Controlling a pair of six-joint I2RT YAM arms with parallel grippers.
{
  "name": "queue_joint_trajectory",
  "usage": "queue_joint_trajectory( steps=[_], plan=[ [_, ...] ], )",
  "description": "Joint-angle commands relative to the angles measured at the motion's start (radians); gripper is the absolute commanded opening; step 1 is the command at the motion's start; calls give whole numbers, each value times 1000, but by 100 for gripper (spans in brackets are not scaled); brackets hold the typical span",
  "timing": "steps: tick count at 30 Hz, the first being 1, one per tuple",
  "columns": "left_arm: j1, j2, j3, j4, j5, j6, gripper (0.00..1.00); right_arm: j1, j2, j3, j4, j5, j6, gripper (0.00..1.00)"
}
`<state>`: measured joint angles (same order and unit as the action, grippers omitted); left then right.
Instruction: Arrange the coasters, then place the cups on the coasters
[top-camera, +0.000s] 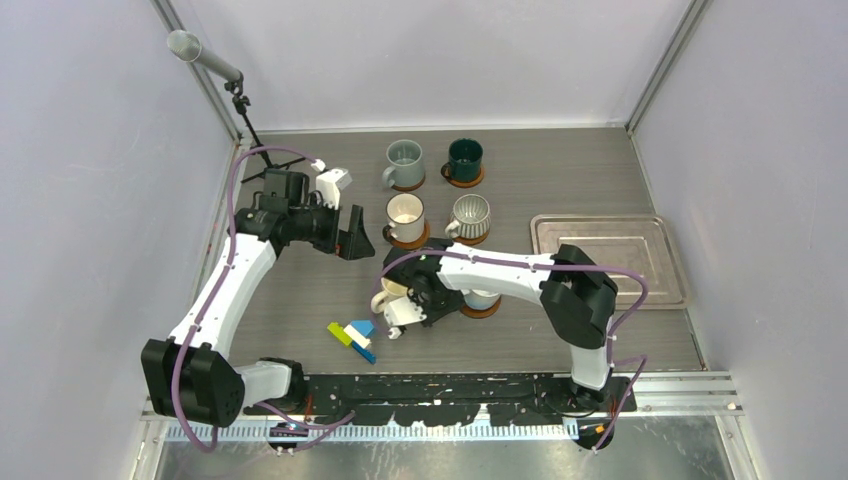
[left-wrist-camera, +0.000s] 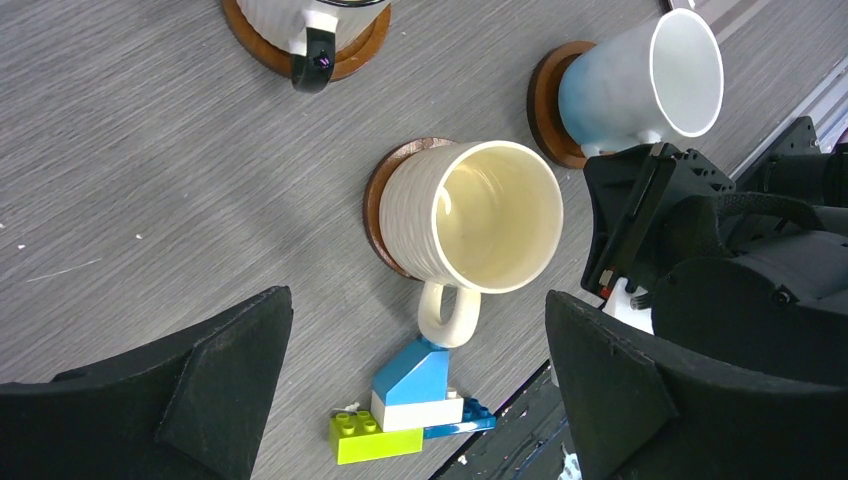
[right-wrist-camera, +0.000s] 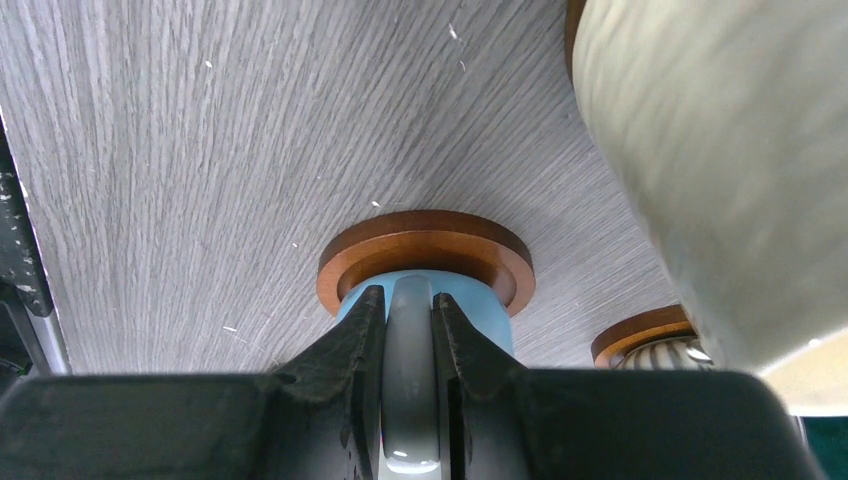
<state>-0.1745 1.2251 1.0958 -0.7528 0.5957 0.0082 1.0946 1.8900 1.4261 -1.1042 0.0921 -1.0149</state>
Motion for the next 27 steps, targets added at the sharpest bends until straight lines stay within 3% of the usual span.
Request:
queue_joint_trajectory(
  steps=[1,8,15,27],
  plan=[
    [6,-4,28,5,23,7,100,14,-6,10,-33,34,20,16],
    [6,3,32,3,26,6,100,26,-10,14,-43,22,33,34],
    [6,8,30,3,27,7,100,28,-21,23,-54,10,52,45],
    [7,6,19,-21,5,42,100,29,-72,110,-79,-49,125,48]
  ],
)
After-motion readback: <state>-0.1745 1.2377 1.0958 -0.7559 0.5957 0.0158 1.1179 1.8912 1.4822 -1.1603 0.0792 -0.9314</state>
